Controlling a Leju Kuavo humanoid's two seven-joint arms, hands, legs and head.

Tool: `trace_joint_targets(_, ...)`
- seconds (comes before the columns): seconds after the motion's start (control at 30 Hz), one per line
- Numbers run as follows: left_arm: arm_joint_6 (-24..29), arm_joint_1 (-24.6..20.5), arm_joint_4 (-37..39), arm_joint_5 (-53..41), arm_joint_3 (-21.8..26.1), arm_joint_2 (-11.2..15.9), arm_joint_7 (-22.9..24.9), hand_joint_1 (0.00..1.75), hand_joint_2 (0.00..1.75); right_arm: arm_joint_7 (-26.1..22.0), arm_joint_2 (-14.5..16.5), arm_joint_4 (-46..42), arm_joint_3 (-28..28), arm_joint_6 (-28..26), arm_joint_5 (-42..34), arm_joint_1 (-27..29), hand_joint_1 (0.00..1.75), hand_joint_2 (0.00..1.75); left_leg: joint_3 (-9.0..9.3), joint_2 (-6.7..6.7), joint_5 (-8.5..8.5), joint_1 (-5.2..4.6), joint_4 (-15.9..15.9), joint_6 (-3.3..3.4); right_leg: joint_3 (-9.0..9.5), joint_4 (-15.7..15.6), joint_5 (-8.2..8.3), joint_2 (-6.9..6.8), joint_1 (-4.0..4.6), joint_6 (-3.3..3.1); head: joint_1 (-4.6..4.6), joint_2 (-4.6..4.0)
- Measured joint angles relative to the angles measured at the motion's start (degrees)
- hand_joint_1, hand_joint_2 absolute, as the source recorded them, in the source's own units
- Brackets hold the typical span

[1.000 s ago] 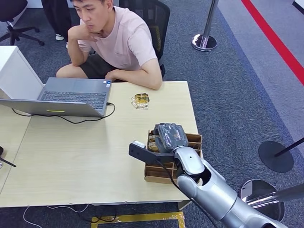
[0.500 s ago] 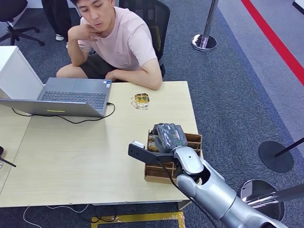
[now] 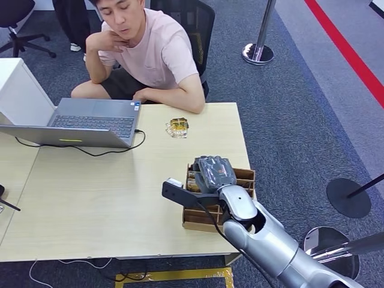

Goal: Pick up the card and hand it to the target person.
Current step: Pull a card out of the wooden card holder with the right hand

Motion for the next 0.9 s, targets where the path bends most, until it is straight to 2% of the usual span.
trace_joint_targets(0.17,-0.6,0.0,0.0,0.0,0.0,0.0,-0.8,0.0,0.0,0.0,0.0,0.0,0.0,0.0,0.0,0.0,1.07,1.75,0.0,0.0,0.0,0.0,0.0,0.0,0.0,0.0,0.0,0.0,0.0,0.0,0.0,-0.01)
trace_joint_targets(0.3,-0.9,0.0,0.0,0.2,0.0,0.0,-1.7,0.0,1.75,0.0,0.0,0.0,0.0,0.1,0.0,0.0,1.16,1.75,0.01,0.0,0.0,0.0,0.0,0.0,0.0,0.0,0.0,0.0,0.0,0.0,0.0,0.0)
trace_joint_targets(0.67,-1.2,0.0,0.0,0.5,0.9,0.1,-3.9,0.0,1.75,0.0,0.0,0.0,0.0,0.2,0.2,0.3,1.4,1.75,0.01,0.0,0.0,0.0,0.0,0.0,0.01,0.0,0.0,0.0,0.0,0.0,0.0,0.0)
trace_joint_targets(0.9,-0.8,0.0,0.0,1.2,0.9,0.1,-4.6,0.0,1.75,0.1,0.1,0.0,0.0,0.6,0.5,0.3,1.4,1.75,0.01,0.0,0.0,0.0,0.0,0.0,0.02,0.0,0.0,0.0,0.0,0.0,0.0,0.0)
